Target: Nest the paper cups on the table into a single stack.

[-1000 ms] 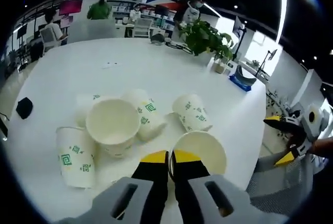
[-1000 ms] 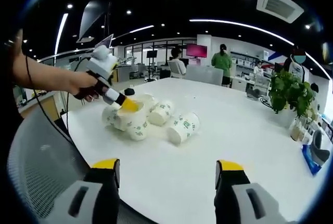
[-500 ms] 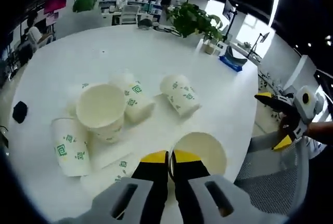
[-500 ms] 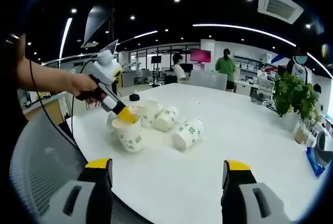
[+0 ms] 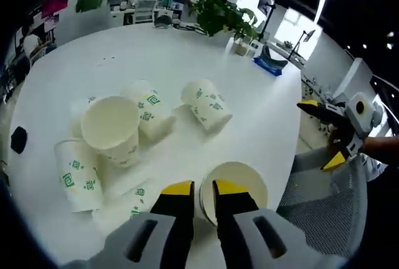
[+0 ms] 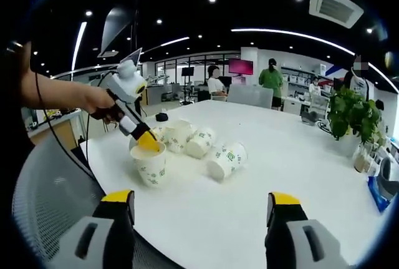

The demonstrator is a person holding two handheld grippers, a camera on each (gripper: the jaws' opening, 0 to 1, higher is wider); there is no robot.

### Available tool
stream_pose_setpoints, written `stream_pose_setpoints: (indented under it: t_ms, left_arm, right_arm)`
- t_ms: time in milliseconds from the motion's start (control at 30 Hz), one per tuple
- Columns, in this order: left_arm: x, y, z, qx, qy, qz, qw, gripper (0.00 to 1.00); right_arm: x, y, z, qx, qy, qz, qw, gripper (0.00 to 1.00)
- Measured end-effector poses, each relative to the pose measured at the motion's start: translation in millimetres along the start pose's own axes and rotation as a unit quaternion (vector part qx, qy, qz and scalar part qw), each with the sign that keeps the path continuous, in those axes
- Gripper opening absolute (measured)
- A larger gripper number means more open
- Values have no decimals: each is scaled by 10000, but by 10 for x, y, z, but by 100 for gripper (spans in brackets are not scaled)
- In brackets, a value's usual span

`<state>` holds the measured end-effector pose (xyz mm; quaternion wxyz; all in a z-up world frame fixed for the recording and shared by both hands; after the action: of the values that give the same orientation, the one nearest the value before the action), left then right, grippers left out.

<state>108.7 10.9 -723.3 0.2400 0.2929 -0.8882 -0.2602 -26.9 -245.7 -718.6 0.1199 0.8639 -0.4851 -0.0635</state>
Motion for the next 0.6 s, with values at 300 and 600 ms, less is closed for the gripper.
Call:
stream_pose_setpoints:
  t_ms: [300,600]
  left_arm:
    - [-118,86,-118,291,-58,-220,9993,31]
    - [-262,286,-196,426,-231,-583,9971,40]
  right_arm:
    - [-4,5,-2,17,-19,11,10000,89]
    - [-14,-2,-6,15,-41,-19,10000,89]
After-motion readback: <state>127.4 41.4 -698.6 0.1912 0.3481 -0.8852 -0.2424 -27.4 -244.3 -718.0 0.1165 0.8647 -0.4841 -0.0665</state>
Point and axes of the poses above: the point that each gripper's makers call its tool centre point, and the gripper's own axes: y roughly backward along the fingers, x roughly to its right, z roughly out of its underside, the point moved 9 cm from there along y, roughly backward along the fingers, and after that the axes turned 8 degrees about x, right-handed, at the moved point
